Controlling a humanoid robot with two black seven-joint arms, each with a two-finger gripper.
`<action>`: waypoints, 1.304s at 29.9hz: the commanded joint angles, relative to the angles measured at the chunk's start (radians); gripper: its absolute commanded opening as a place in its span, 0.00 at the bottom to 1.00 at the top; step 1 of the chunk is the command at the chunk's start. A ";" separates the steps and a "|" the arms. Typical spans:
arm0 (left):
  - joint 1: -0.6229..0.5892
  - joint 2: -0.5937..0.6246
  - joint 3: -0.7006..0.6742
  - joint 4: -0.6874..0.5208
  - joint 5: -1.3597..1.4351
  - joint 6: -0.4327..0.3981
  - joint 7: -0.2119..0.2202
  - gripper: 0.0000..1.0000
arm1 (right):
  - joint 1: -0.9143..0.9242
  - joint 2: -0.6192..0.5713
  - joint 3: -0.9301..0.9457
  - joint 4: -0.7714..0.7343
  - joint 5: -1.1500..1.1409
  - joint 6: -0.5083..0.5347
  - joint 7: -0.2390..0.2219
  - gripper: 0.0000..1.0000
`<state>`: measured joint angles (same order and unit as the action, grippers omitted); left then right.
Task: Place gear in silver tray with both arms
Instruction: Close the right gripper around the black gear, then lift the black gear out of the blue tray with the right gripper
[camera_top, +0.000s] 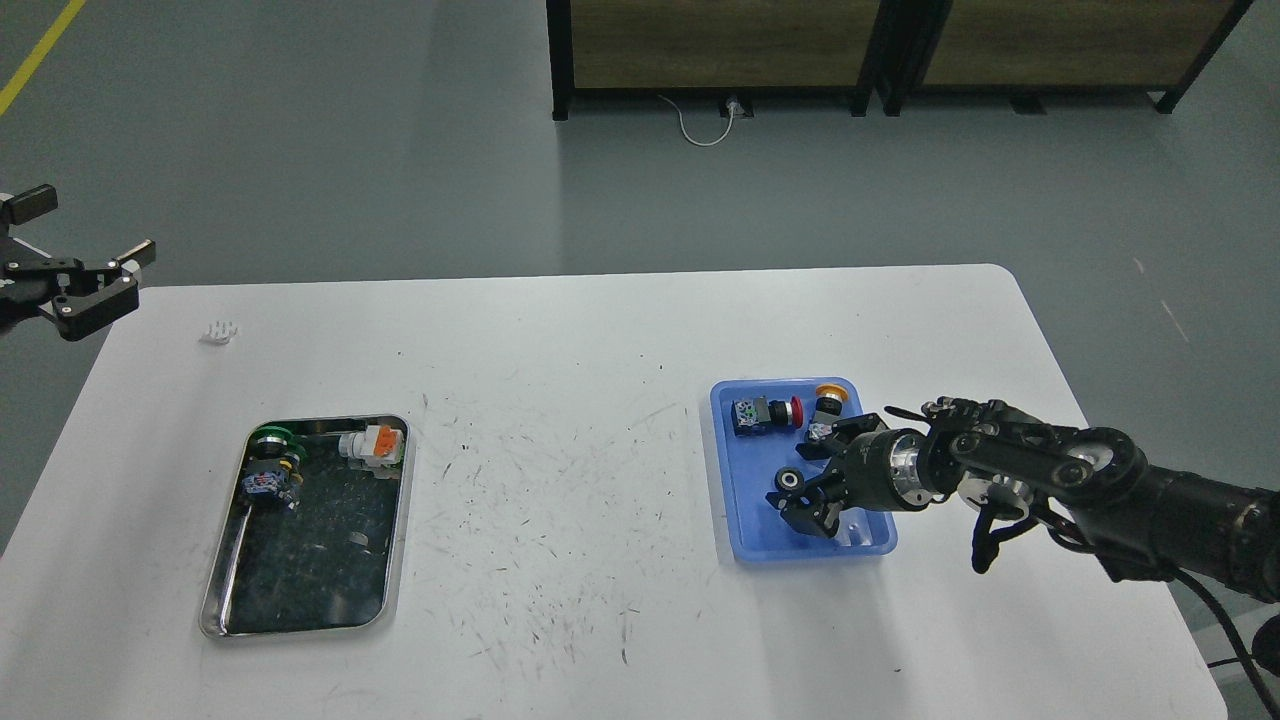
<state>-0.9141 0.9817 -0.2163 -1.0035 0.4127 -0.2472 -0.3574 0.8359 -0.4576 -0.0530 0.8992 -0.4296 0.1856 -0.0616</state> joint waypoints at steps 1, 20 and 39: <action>0.004 0.000 0.000 0.000 0.000 0.003 0.000 0.97 | 0.000 0.002 -0.001 -0.003 -0.001 0.000 -0.001 0.63; 0.017 0.000 0.000 0.006 0.000 0.005 0.000 0.97 | 0.005 0.016 0.001 -0.014 -0.001 0.012 -0.007 0.19; 0.018 0.000 -0.006 0.013 -0.002 0.022 0.000 0.97 | 0.087 -0.015 0.088 0.021 0.002 0.114 0.002 0.17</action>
<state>-0.8959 0.9818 -0.2202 -0.9924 0.4127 -0.2280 -0.3575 0.8856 -0.4753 0.0271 0.9089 -0.4303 0.2881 -0.0621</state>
